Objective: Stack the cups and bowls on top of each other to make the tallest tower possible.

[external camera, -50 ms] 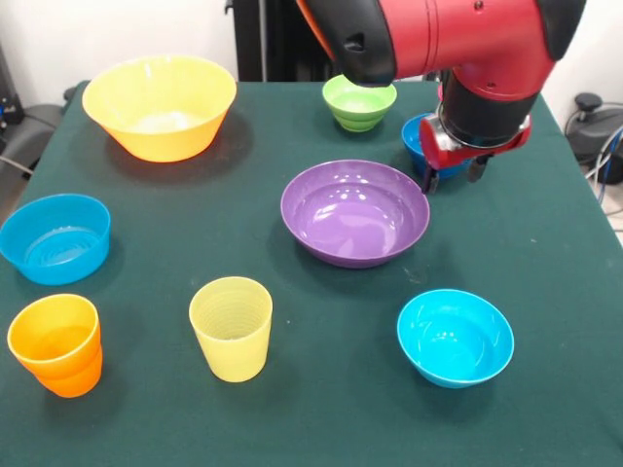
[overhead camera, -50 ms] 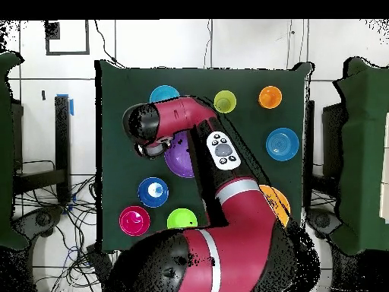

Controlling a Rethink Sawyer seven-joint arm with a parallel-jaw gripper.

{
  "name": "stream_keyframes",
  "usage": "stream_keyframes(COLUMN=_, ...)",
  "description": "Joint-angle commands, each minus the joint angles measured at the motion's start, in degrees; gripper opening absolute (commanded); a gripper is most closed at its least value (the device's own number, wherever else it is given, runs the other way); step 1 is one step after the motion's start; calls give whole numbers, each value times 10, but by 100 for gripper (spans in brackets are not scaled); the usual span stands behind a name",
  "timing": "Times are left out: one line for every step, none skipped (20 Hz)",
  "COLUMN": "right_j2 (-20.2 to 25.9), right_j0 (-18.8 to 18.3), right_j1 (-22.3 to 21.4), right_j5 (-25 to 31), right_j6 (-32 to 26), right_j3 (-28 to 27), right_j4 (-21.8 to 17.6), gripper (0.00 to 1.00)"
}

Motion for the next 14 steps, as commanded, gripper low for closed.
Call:
stream_keyframes(right_j2=36, right_j0=-9, right_j1=-17, right_j5=-5, right_j6=-147, right_j3=47, right_j4=-38, gripper=100)
stream_keyframes(right_j2=37, right_j0=-10, right_j1=-19, right_j5=-8, right_j6=-143, right_j3=52, right_j4=-38, gripper=100)
stream_keyframes(right_j2=38, right_j0=-11, right_j1=-21, right_j5=-11, right_j6=-140, right_j3=58, right_j4=-38, gripper=100)
stream_keyframes(right_j2=38, right_j0=-11, right_j1=-23, right_j5=-11, right_j6=-137, right_j3=60, right_j4=-38, gripper=100)
stream_keyframes(right_j2=39, right_j0=-11, right_j1=-25, right_j5=-13, right_j6=-135, right_j3=62, right_j4=-40, gripper=100)
stream_keyframes(right_j2=39, right_j0=-10, right_j1=-25, right_j5=-17, right_j6=-132, right_j3=64, right_j4=-42, gripper=100)
stream_keyframes(right_j2=38, right_j0=-7, right_j1=-24, right_j5=-22, right_j6=-127, right_j3=65, right_j4=-46, gripper=100)
stream_keyframes(right_j2=35, right_j0=0, right_j1=-11, right_j5=-40, right_j6=-121, right_j3=61, right_j4=-58, gripper=100)
stream_keyframes(right_j2=29, right_j0=12, right_j1=29, right_j5=-77, right_j6=-113, right_j3=38, right_j4=-82, gripper=100)
stream_keyframes(right_j2=29, right_j0=16, right_j1=79, right_j5=-129, right_j6=-104, right_j3=14, right_j4=-99, gripper=100)
stream_keyframes(right_j2=21, right_j0=26, right_j1=112, right_j5=-134, right_j6=-97, right_j3=-13, right_j4=-110, gripper=100)
stream_keyframes(right_j2=21, right_j0=28, right_j1=133, right_j5=-137, right_j6=-99, right_j3=-28, right_j4=-109, gripper=100)
stream_keyframes(right_j2=22, right_j0=28, right_j1=144, right_j5=-133, right_j6=-102, right_j3=-40, right_j4=-108, gripper=100)
stream_keyframes(right_j2=23, right_j0=29, right_j1=155, right_j5=-129, right_j6=-106, right_j3=-51, right_j4=-107, gripper=100)
